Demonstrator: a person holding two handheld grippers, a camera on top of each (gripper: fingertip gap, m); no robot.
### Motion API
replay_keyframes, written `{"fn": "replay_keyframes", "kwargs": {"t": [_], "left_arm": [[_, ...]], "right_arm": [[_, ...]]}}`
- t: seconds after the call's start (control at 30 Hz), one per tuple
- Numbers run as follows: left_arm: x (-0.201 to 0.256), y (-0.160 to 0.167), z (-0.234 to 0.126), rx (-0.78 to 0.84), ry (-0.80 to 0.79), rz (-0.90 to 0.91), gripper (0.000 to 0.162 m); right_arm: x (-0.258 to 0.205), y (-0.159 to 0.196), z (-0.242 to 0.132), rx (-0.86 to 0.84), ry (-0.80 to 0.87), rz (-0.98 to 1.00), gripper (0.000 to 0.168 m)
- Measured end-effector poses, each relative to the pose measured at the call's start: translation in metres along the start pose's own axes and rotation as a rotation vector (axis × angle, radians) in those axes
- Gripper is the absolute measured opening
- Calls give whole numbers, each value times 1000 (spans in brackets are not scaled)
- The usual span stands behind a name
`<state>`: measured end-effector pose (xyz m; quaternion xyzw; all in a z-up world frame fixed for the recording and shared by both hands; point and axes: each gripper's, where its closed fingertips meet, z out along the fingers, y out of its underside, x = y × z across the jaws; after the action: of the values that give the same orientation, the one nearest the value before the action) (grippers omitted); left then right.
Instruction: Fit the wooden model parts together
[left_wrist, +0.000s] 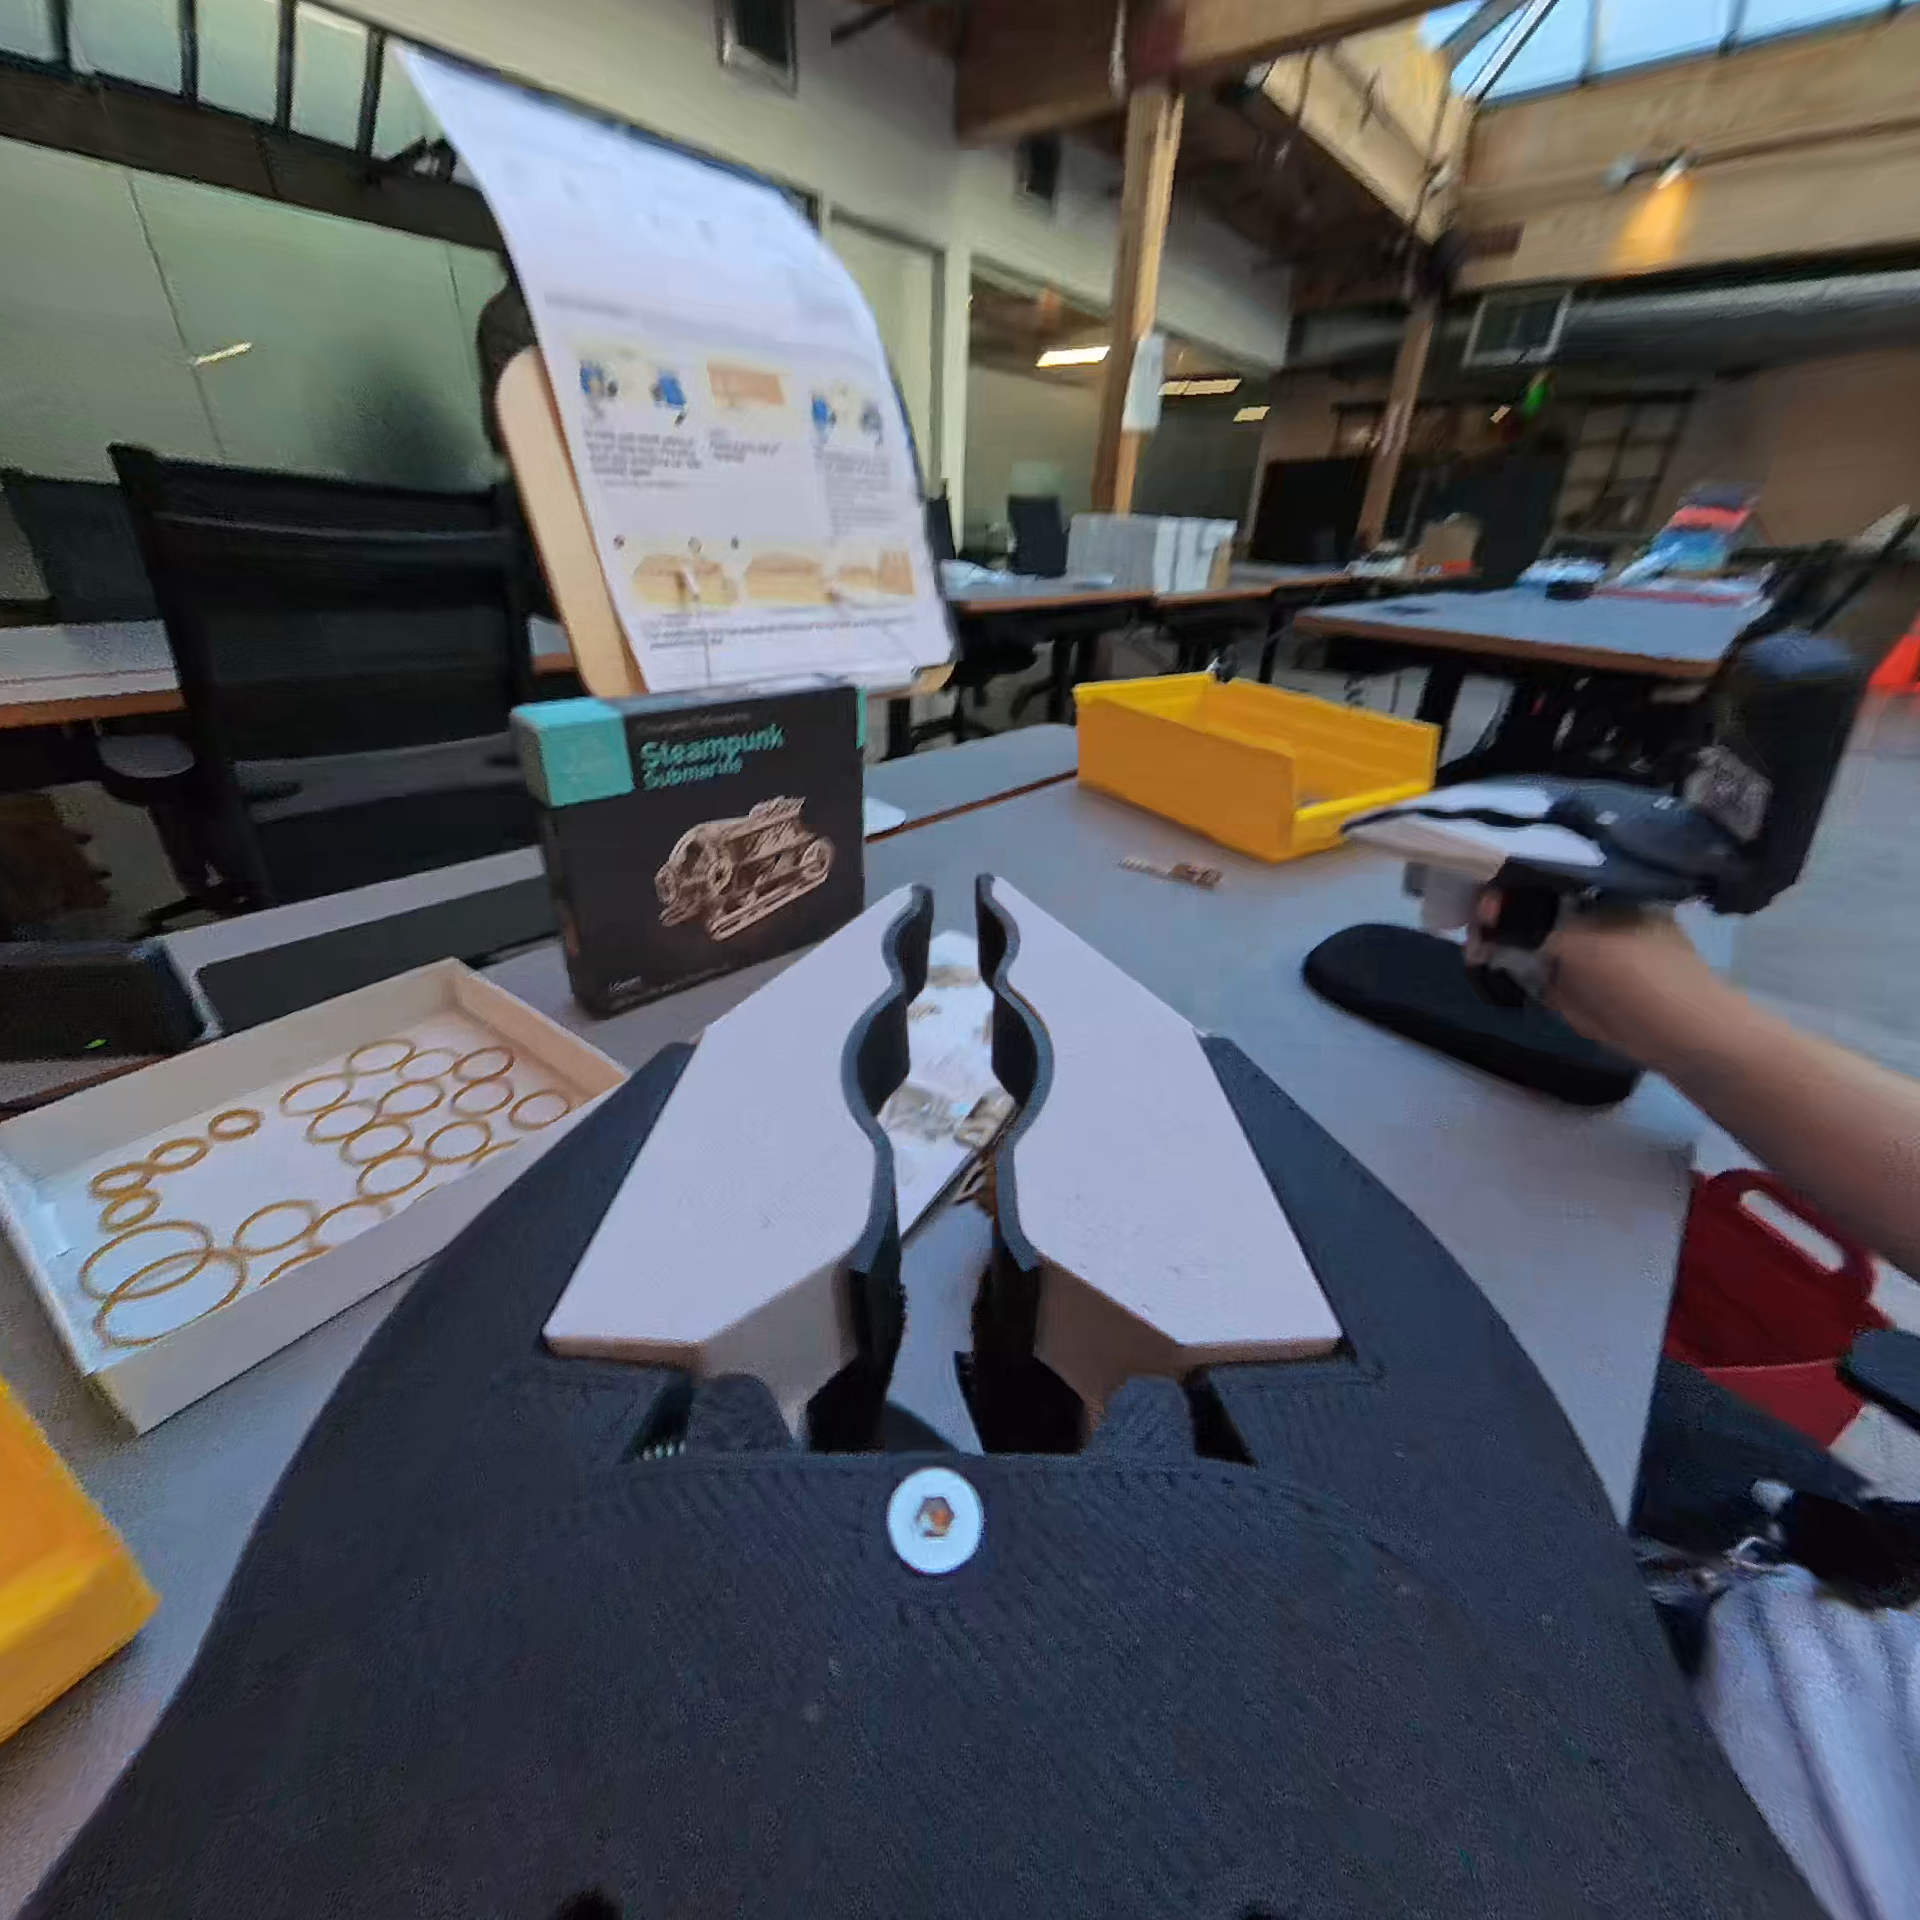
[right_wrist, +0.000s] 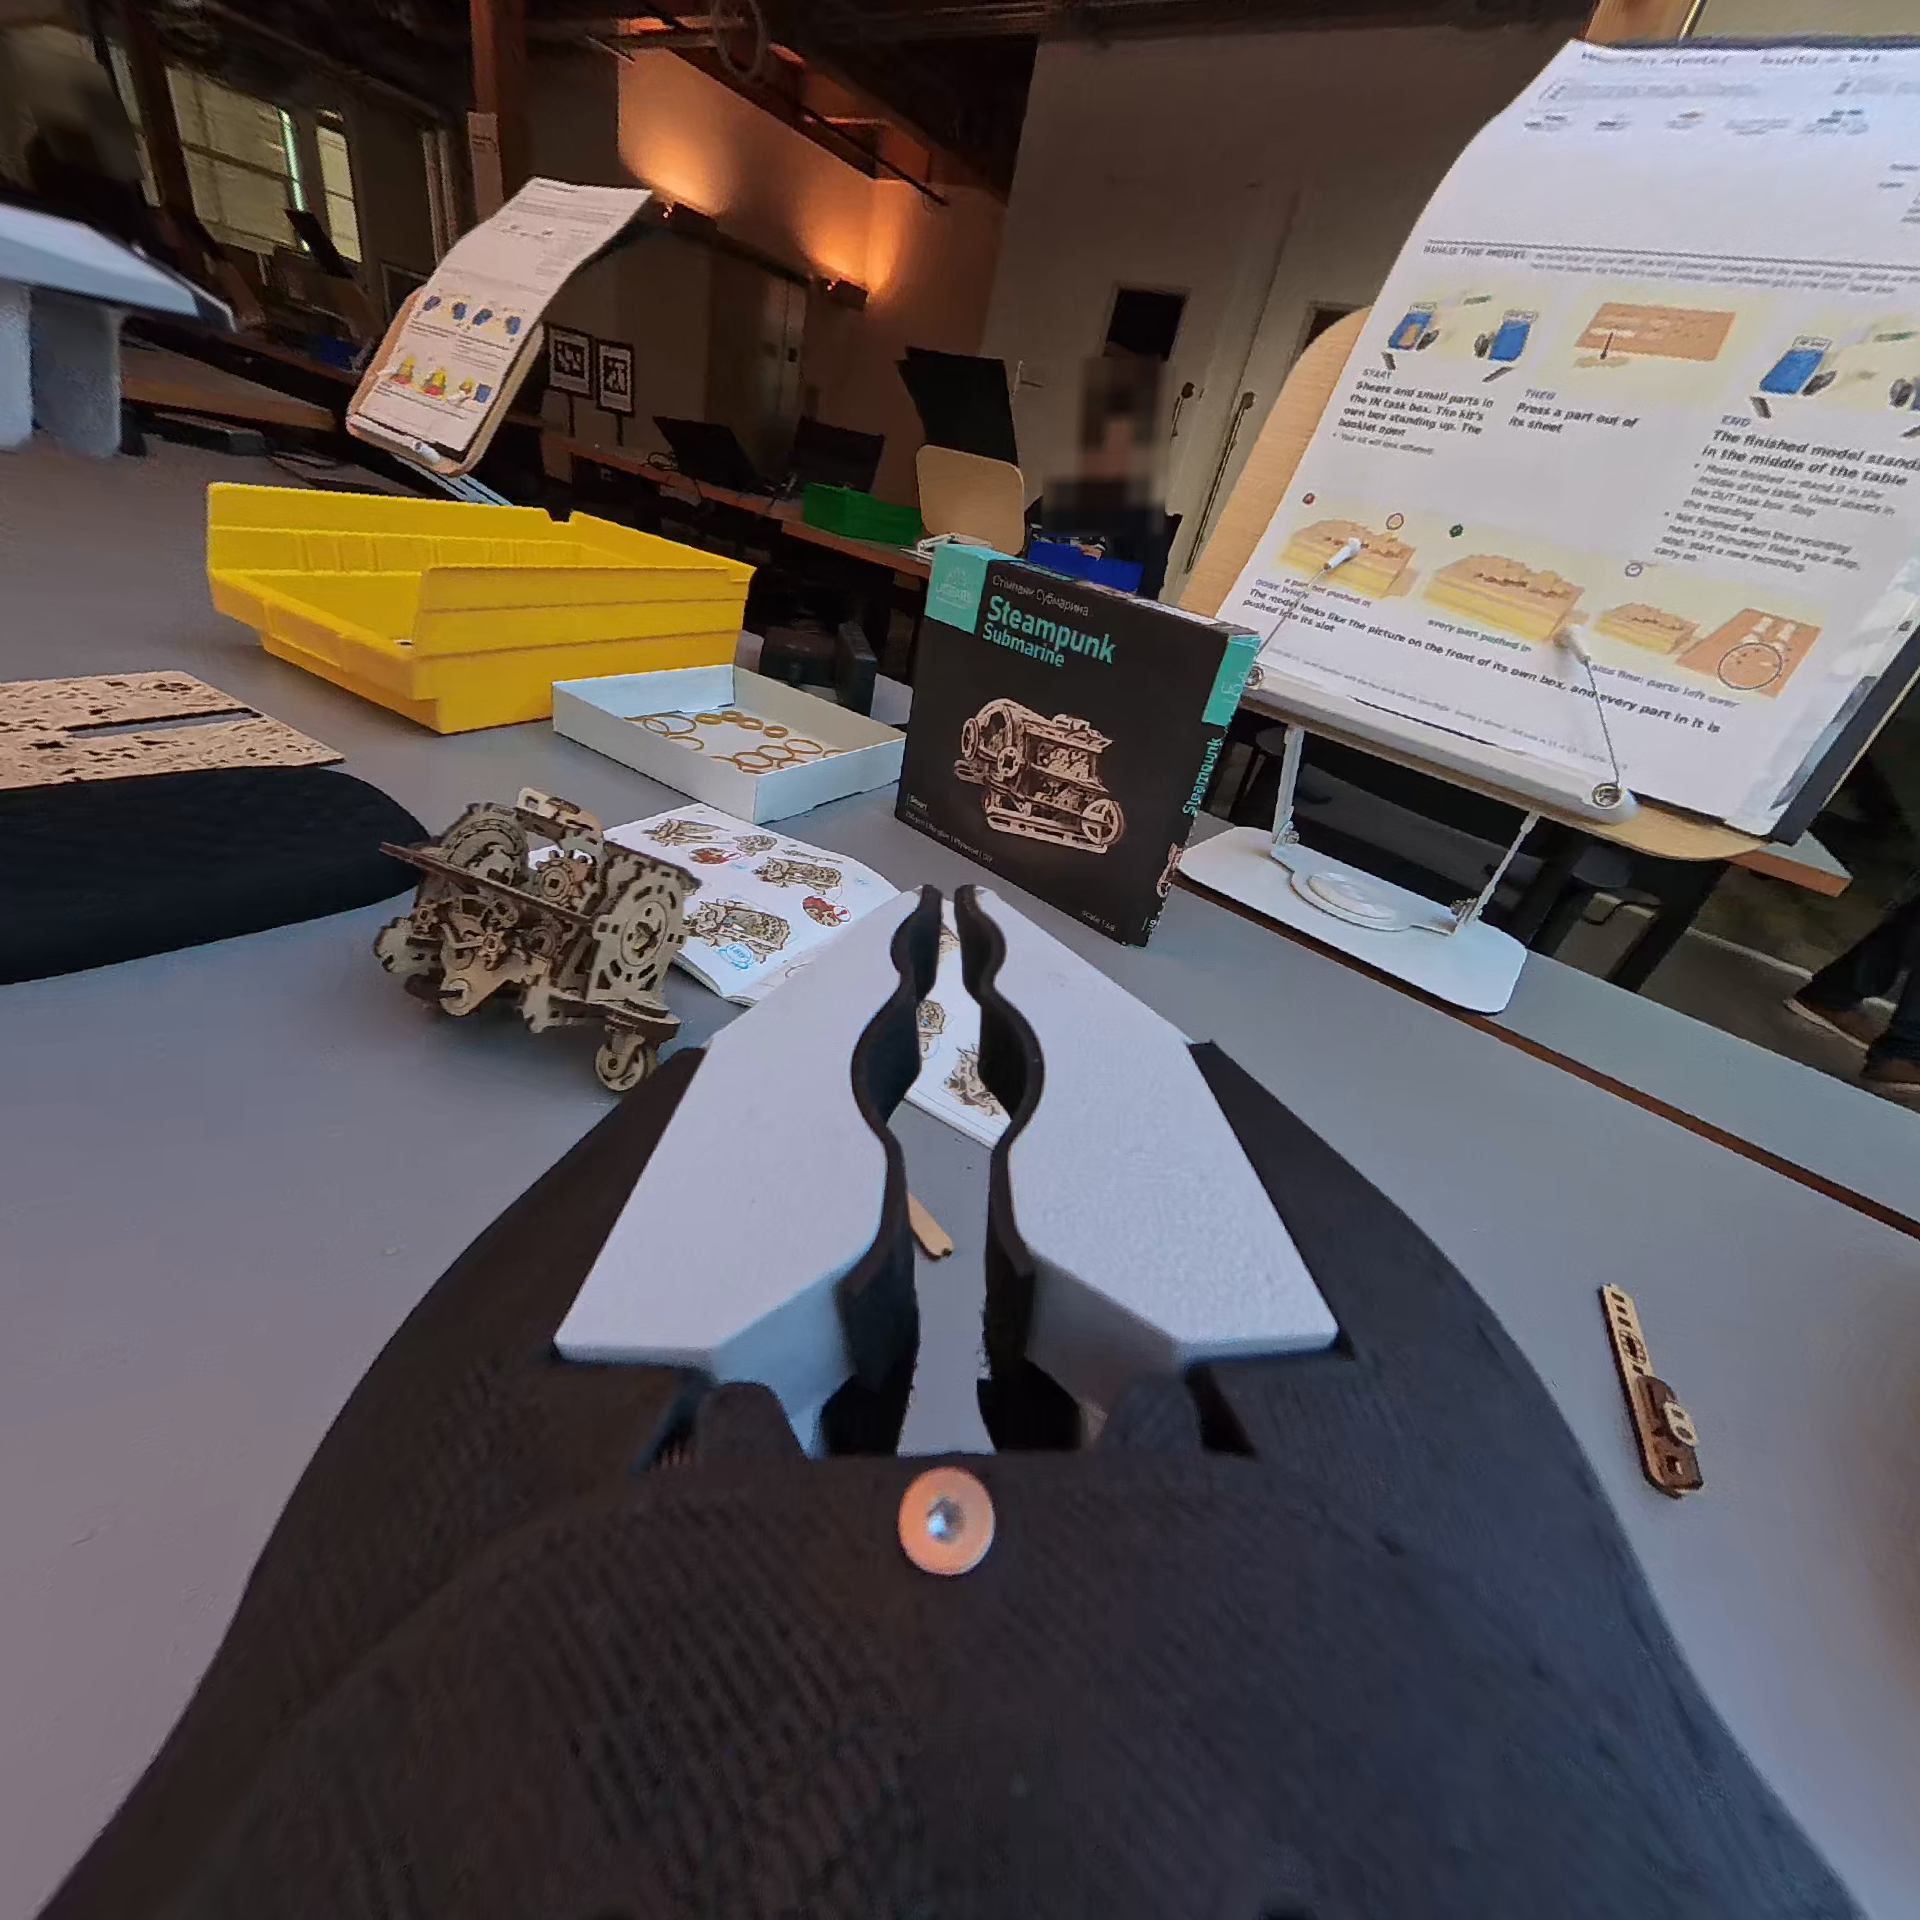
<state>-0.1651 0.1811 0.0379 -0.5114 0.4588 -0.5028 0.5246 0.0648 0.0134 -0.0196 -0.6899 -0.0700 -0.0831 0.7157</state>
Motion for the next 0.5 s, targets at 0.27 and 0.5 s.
{"fn": "replay_keyframes", "kwargs": {"t": [0.27,0.5], "left_arm": [[-47,71,31,-354,-258,131,43],[-92,68,66,-503,-417,257,58]], "right_arm": [[39,19,55,-166,-13,-72,40],[87,30,121,-495,-14,-342,70]]}}
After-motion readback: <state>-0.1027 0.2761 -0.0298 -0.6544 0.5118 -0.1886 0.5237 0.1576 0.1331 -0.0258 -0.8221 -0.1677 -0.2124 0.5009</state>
